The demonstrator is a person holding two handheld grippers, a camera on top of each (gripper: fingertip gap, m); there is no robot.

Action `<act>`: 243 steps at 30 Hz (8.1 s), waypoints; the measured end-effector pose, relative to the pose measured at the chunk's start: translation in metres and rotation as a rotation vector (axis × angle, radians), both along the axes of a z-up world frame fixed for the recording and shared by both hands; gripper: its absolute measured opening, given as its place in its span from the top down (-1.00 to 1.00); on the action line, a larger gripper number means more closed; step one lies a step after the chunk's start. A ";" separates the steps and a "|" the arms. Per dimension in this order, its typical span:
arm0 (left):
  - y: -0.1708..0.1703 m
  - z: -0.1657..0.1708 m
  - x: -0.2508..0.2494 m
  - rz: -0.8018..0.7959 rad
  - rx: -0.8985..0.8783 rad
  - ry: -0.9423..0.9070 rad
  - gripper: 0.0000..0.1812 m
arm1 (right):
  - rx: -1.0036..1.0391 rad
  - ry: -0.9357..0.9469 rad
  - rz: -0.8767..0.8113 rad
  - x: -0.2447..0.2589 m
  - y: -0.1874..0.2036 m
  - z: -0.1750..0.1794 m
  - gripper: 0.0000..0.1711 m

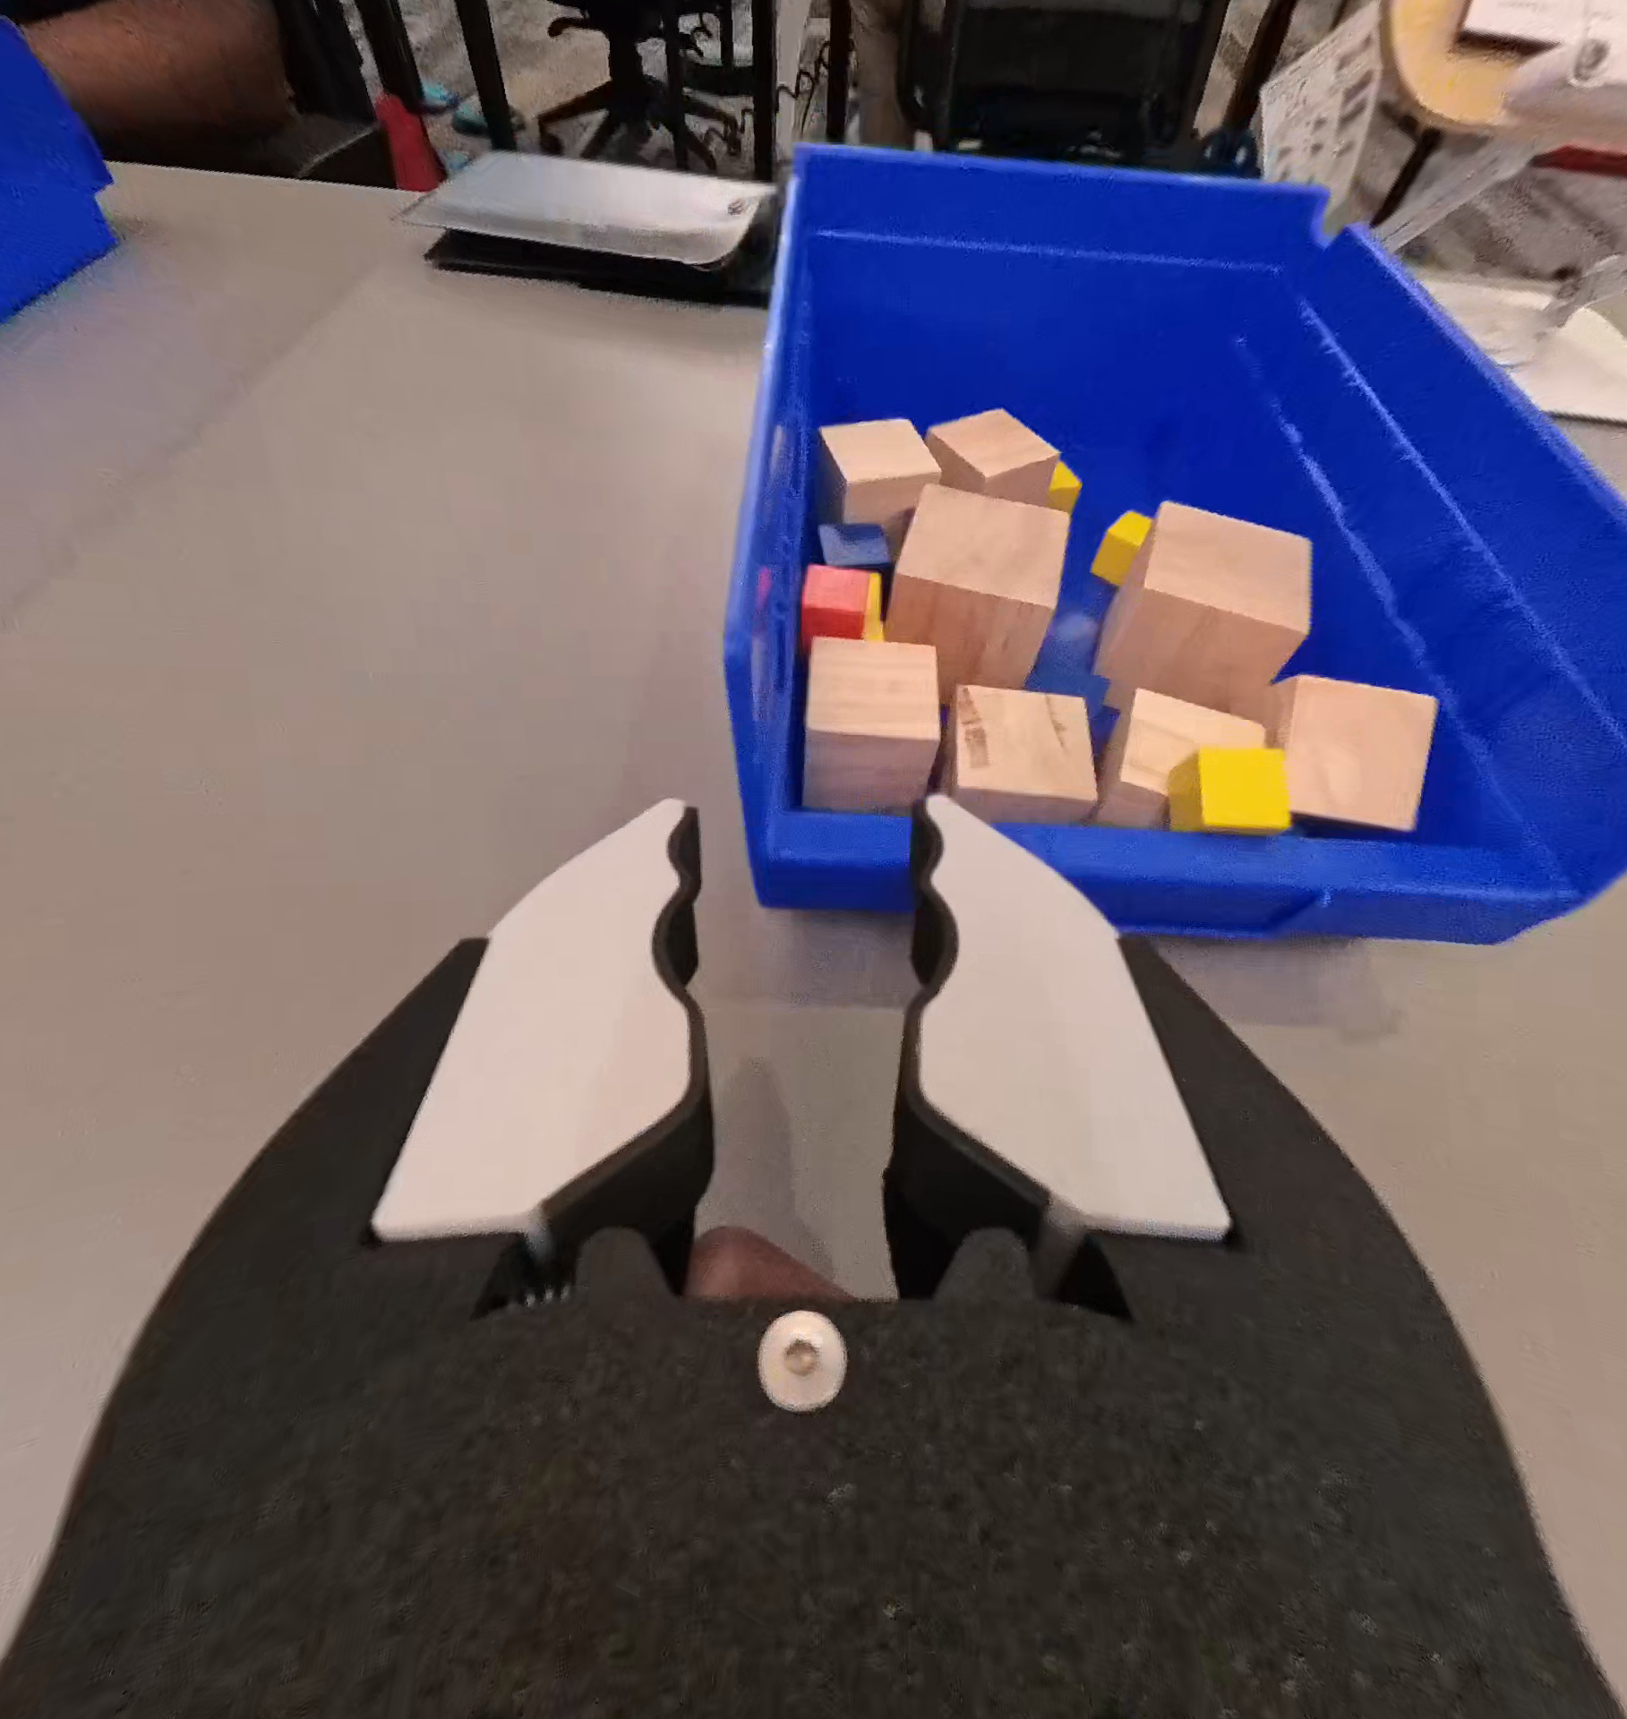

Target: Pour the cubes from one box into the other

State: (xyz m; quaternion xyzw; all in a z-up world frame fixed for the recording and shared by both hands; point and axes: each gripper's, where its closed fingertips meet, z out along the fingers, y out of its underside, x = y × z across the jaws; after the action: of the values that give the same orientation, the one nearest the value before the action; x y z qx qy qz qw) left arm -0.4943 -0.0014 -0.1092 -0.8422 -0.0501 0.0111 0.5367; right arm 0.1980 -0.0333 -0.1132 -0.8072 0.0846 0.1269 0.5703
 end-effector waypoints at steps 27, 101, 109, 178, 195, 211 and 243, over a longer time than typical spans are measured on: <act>0.001 -0.027 0.143 -0.517 -0.112 0.020 0.97 | -0.381 -0.774 1.096 -0.312 0.189 0.059 0.58; 0.215 0.107 0.605 -0.841 0.625 0.555 0.96 | 0.224 -0.698 -0.139 0.181 0.176 0.158 0.94; 0.206 0.123 0.597 -0.752 0.672 0.582 0.96 | 0.382 -0.795 -0.225 0.170 0.156 0.178 0.95; 0.054 0.026 -0.010 -0.436 -0.526 -0.015 0.96 | -0.825 -1.029 1.310 -0.545 0.311 0.039 0.95; 0.056 0.080 -0.051 -0.299 -0.162 -0.133 0.74 | -0.112 -0.412 1.193 -0.527 0.253 0.136 0.59; -0.035 -0.004 0.101 -0.095 -0.033 -0.179 0.71 | 0.054 -0.115 0.088 -0.048 0.021 0.020 0.74; -0.033 -0.012 0.149 -0.217 -0.061 0.023 0.66 | -0.110 -0.299 0.042 0.002 0.003 -0.012 0.63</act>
State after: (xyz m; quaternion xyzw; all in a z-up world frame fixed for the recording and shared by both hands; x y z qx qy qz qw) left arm -0.3449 -0.0340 -0.1211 -0.8584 0.0480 -0.0358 0.5094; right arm 0.1996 -0.0307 -0.1257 -0.8486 -0.0112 0.0125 0.5288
